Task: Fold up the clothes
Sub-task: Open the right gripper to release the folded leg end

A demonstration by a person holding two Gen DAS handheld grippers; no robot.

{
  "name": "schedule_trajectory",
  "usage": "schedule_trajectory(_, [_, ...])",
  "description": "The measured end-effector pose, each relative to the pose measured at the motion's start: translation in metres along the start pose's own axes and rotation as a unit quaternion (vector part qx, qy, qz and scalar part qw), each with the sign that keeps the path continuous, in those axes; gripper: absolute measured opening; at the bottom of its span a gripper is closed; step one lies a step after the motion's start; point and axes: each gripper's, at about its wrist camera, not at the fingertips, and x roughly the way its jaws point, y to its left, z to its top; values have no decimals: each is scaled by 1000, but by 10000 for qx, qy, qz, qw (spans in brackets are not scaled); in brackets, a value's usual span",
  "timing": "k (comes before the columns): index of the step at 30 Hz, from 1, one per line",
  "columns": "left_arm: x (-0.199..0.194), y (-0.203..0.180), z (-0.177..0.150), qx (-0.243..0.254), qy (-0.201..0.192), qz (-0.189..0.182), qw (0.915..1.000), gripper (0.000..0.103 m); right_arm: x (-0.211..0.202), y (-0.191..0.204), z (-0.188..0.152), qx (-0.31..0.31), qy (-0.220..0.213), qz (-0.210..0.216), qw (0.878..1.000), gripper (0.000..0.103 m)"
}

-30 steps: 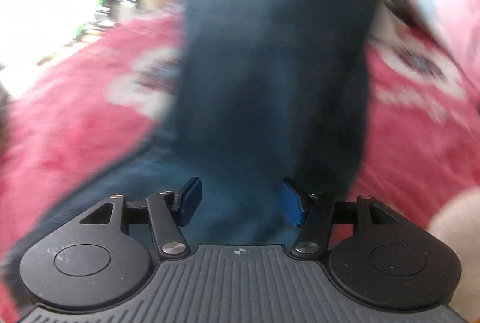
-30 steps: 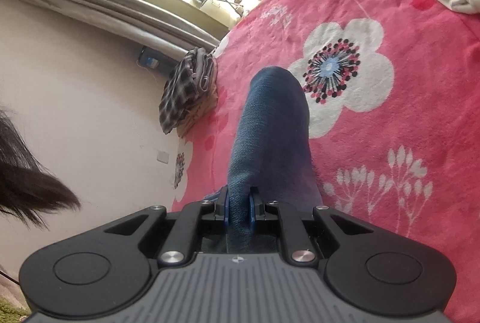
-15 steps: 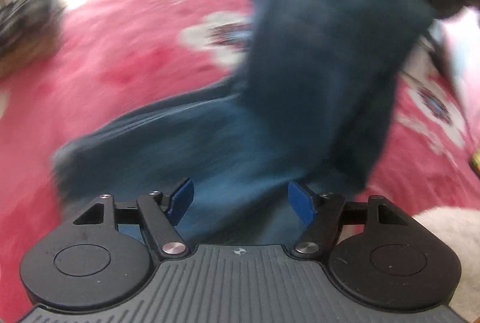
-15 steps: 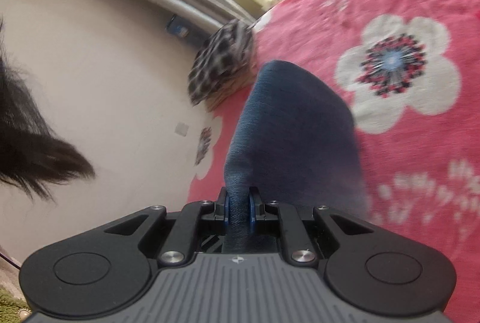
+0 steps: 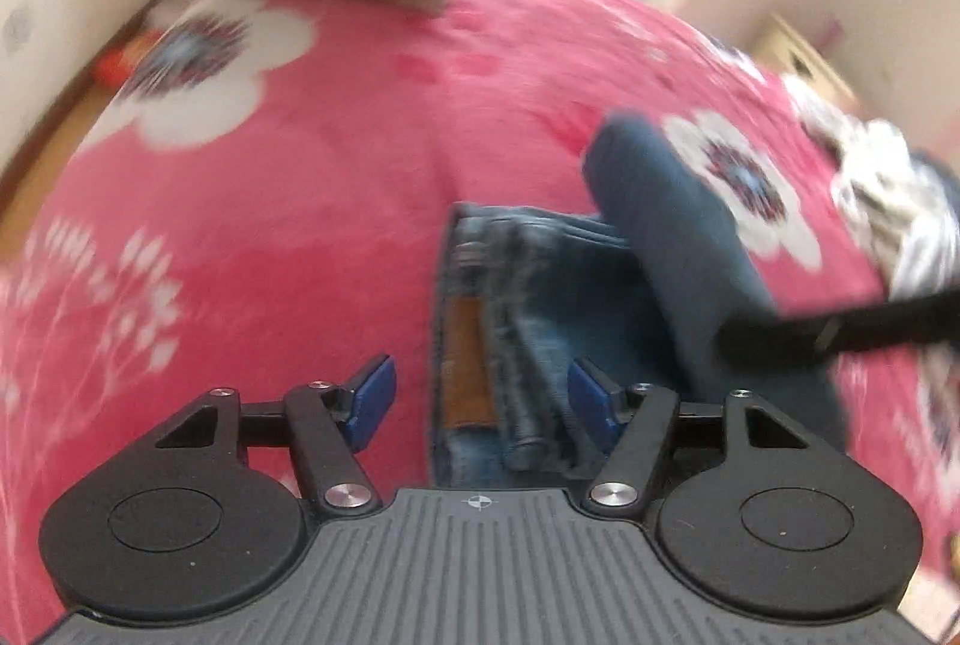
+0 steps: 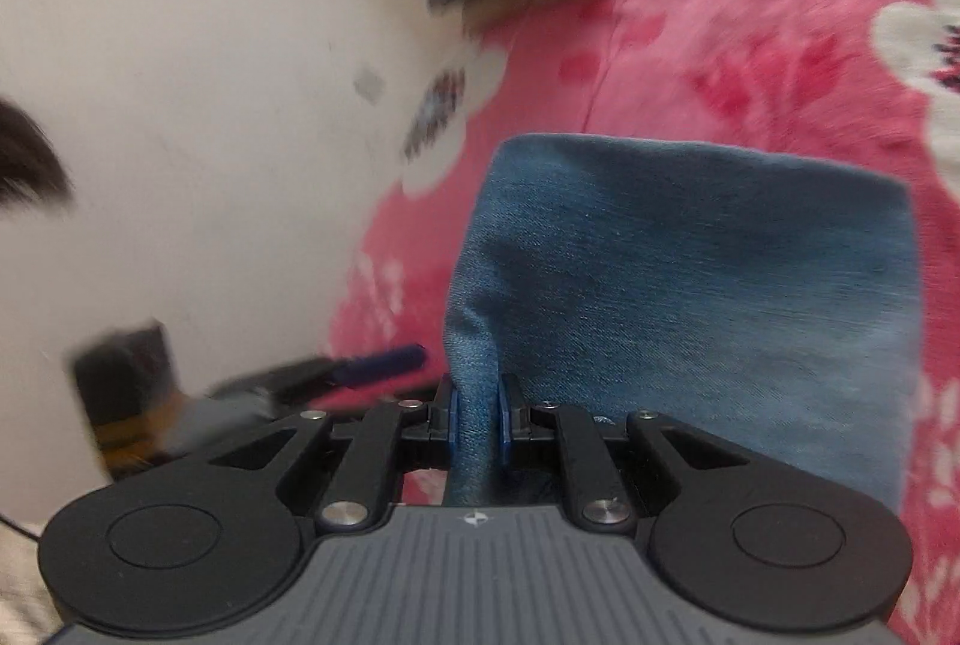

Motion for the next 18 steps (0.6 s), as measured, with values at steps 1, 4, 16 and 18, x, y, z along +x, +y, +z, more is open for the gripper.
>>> schedule_trajectory(1, [-2, 5, 1, -142, 0, 24, 9999, 62, 9, 3, 1, -32, 76, -94, 9999, 15])
schedule_trajectory(4, [-14, 20, 3, -452, -57, 9, 9990, 61, 26, 9, 3, -75, 191, -239, 9995, 15])
schedule_trajectory(16, [8, 22, 36, -906, 359, -1031, 9899, 70, 52, 38, -7, 36, -11, -627, 9980, 46])
schedule_trajectory(18, [14, 16, 41, -729, 491, -1137, 9896, 69, 51, 54, -17, -359, -162, -736, 9965, 48])
